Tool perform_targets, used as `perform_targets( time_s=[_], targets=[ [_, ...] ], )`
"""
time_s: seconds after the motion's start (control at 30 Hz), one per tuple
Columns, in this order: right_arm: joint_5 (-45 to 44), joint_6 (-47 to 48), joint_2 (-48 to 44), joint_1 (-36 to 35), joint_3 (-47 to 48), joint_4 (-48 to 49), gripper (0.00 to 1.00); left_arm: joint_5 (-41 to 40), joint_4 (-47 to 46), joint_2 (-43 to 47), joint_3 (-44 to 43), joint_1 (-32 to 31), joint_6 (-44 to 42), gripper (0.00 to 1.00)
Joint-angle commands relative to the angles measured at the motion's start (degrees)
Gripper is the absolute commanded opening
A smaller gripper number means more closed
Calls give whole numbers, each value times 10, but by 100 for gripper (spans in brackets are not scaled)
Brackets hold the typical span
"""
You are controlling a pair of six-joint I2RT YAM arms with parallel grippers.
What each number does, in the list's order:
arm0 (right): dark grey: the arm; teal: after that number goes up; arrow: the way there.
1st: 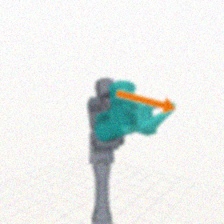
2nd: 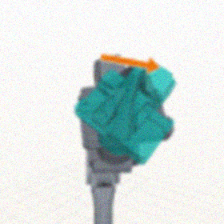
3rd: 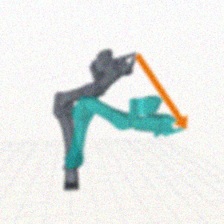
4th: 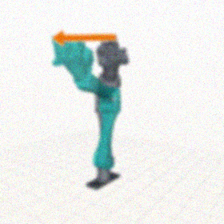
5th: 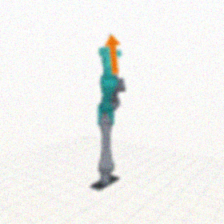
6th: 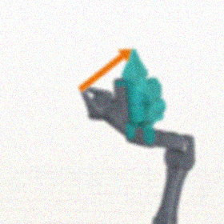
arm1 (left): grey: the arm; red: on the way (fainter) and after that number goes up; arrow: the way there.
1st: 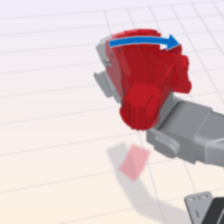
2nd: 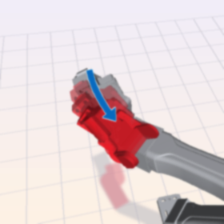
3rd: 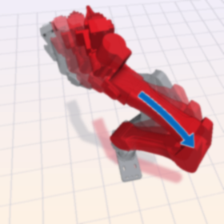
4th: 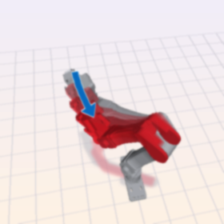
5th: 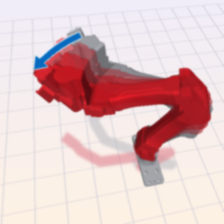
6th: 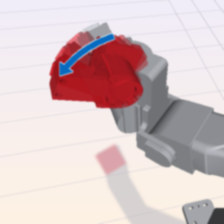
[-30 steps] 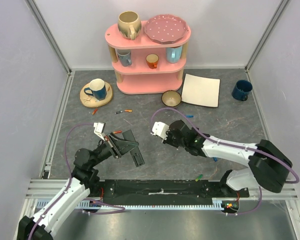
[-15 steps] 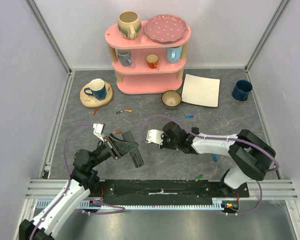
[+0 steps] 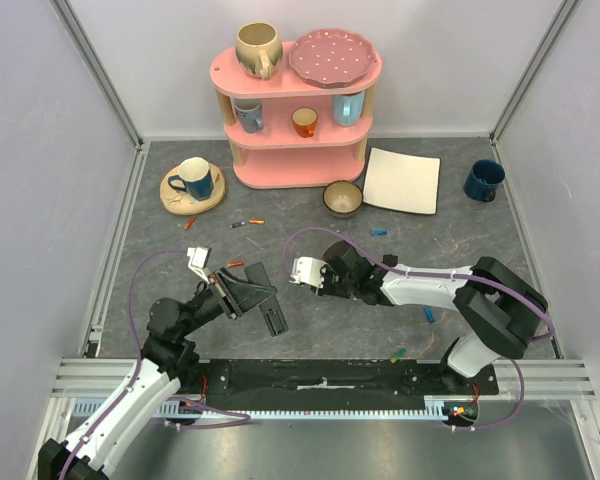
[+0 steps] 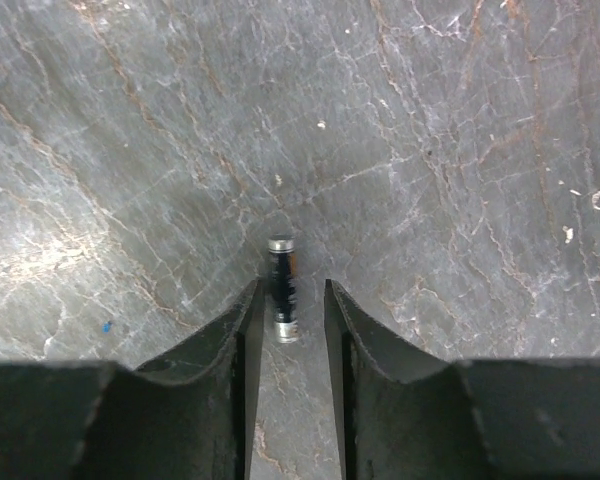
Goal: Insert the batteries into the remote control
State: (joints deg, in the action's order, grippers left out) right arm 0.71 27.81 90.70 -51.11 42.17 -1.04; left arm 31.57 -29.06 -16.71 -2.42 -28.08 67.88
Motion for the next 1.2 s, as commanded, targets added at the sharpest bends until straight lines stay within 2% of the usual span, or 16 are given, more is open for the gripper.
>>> perform_targets(
  time_s=[0.0, 0.2, 0.4, 0.53, 0.57, 0.6, 0.67, 0.7, 0.73, 0.77, 0.8, 0.87, 0.9, 0.93, 1.03, 1.17],
  targets=[
    [-18, -19, -8, 0, 5, -2, 40, -5, -7, 8, 65, 2, -13, 2],
    [-36, -38, -53, 0, 12, 3, 52, -9, -3, 7, 66, 3, -15, 2],
    [-65, -109, -126, 0, 37, 2, 62, -12, -6, -4, 65, 3, -19, 2],
    [-163, -317, -134, 0, 71, -10, 71, -18, -6, -3, 70, 3, -14, 2],
    [-228, -466, -130, 3, 83, -28, 72, -22, -6, -2, 71, 3, -13, 2],
    [-227, -514, -128, 7, 93, -45, 72, -25, -5, 0, 73, 4, -12, 2],
    [-175, -629, -133, 19, 107, -72, 88, -28, -1, 3, 75, 2, -8, 2],
    [-138, -641, -140, 23, 93, -45, 89, -30, 0, 3, 77, 2, -7, 2],
    [-99, -648, -160, 25, 52, 39, 94, -31, 1, 2, 76, 3, -7, 2],
    [-83, -662, -168, 24, 32, 72, 98, -32, 2, 1, 75, 3, -7, 2],
    [-99, -713, -171, 22, 20, 87, 98, -32, 4, -1, 74, 3, -7, 2],
    [-140, -753, -153, 21, 43, 12, 98, -30, 6, -4, 73, 3, -7, 2],
    [-195, -798, -142, 18, 57, -38, 96, -30, 6, -5, 73, 3, -7, 2],
    [-212, -813, -117, 12, 73, -89, 92, -30, 6, -6, 73, 3, -6, 2],
    [-275, -868, -86, -7, 74, -133, 90, -33, 7, -4, 75, 3, -6, 2],
    [-306, -904, -42, -27, 91, -167, 91, -35, 8, -2, 80, 3, -4, 2]
  ],
)
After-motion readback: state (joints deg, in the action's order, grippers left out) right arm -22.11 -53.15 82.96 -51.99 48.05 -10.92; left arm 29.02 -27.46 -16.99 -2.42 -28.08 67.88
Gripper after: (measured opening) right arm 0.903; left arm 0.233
